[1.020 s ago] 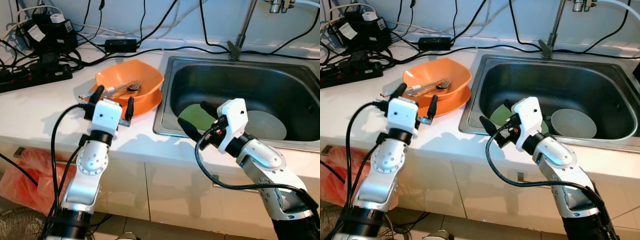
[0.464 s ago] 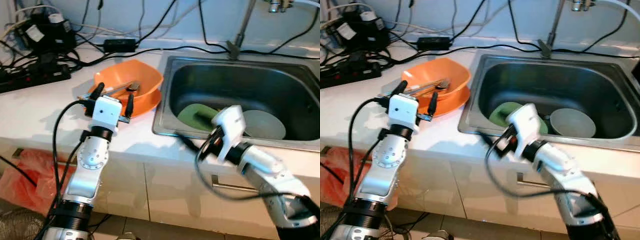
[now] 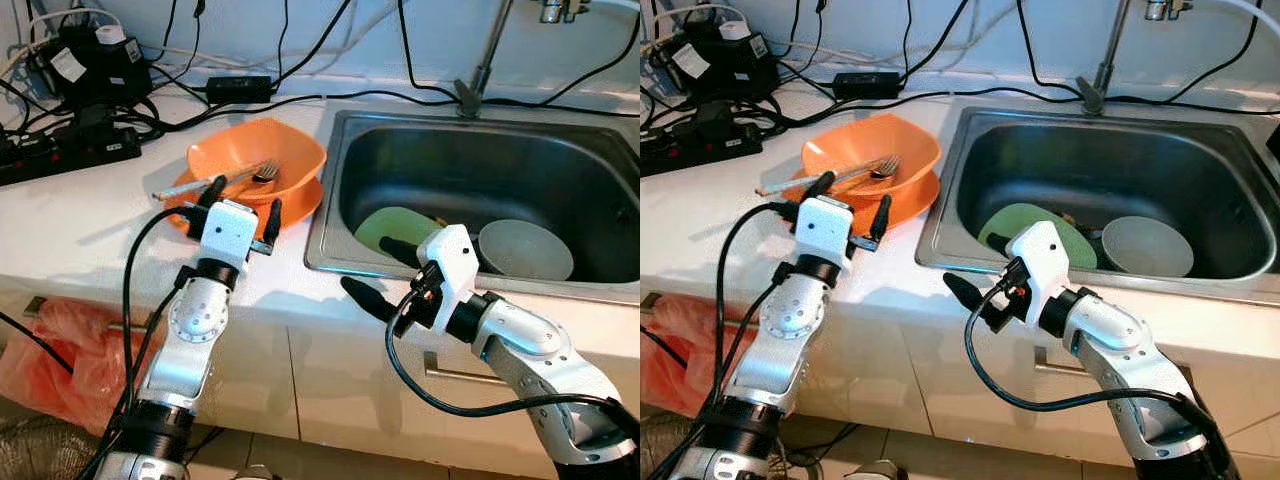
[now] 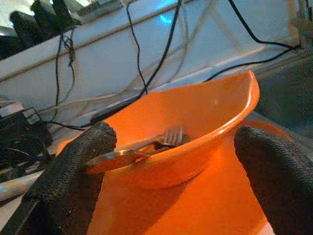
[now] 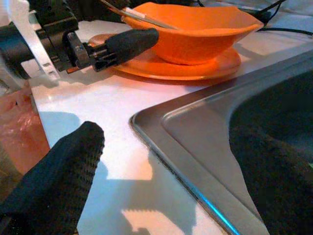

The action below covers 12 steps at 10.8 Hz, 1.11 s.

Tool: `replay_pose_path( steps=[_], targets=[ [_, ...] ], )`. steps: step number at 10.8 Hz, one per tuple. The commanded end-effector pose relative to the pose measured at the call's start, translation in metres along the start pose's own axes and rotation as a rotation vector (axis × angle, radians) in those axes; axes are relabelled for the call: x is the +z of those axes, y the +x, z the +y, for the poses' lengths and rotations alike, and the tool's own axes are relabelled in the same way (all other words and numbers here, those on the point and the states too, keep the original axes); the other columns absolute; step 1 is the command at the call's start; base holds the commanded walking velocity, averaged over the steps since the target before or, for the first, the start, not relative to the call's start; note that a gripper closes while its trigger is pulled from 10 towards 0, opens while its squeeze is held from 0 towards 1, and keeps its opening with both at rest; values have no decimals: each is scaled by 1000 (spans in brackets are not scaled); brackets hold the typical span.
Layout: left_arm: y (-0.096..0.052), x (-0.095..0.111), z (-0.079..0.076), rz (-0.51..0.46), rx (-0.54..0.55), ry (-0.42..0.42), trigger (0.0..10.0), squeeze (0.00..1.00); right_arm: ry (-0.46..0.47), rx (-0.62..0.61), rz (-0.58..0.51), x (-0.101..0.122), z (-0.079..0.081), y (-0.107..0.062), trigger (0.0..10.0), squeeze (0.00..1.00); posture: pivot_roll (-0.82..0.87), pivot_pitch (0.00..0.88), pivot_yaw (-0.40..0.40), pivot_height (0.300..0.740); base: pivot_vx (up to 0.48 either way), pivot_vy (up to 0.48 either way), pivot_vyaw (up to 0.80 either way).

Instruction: Kitchen organization

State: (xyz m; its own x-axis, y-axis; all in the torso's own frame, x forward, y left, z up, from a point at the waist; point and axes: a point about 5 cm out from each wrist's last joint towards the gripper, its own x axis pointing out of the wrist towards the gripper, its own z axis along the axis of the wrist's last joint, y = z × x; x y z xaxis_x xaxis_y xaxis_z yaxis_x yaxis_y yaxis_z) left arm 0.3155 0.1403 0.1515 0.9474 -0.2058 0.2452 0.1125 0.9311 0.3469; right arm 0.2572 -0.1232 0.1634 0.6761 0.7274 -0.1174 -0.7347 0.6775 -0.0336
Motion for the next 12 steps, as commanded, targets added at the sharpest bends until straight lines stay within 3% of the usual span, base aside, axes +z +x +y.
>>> replay_pose_path(
  steps=[1,5,6,7,12],
  targets=[
    [5,1,-2,-2,-25,-14,10000,0,-8,9,1,2,2,-1,10000,0,77,38,51,740,0,0,0],
    [10,-1,4,6,-6,-30,10000,0,-8,11,6,2,3,-2,10000,0,73,42,51,740,0,0,0],
    [12,0,5,-5,-5,-30,1686,0,-9,12,6,2,3,-2,10000,0,75,43,51,740,0,0,0],
    [14,0,8,-13,-3,-31,0,0,-7,11,3,2,3,-1,10000,0,75,42,53,740,0,0,0],
    [18,6,9,-37,-8,-38,0,0,-6,6,5,1,4,-1,10000,0,77,40,54,740,0,0,0]
  ],
)
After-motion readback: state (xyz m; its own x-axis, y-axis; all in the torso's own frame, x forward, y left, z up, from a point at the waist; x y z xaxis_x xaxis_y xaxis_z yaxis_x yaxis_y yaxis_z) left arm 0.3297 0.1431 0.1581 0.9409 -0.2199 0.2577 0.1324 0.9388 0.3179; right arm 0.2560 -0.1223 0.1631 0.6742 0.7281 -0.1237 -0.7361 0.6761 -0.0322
